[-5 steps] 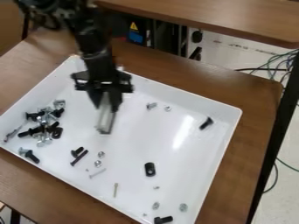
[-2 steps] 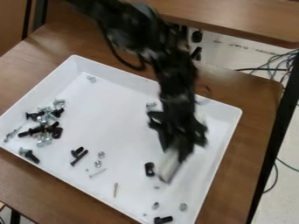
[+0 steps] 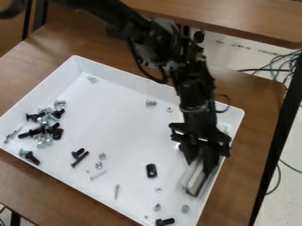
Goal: Sweep into pile
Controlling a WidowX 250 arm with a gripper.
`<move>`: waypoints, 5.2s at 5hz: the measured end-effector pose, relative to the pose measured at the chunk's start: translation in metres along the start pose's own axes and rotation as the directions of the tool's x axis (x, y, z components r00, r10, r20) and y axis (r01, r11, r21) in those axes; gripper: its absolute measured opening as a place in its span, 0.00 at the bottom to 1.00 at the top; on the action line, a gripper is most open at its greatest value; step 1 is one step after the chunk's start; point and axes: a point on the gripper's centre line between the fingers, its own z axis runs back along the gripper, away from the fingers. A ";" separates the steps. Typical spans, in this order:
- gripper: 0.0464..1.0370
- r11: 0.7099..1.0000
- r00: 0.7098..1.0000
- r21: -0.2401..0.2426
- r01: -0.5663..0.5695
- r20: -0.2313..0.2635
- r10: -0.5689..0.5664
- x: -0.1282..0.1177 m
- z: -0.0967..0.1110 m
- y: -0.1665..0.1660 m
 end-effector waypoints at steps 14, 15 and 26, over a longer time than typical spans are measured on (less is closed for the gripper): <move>0.31 0.966 0.953 0.020 -0.256 0.172 0.249 -0.036 -0.008 -0.035; 0.31 0.957 0.951 0.053 -0.286 0.134 0.277 -0.053 -0.018 -0.025; 0.31 0.864 0.910 0.286 -0.415 0.143 0.390 -0.103 0.066 0.194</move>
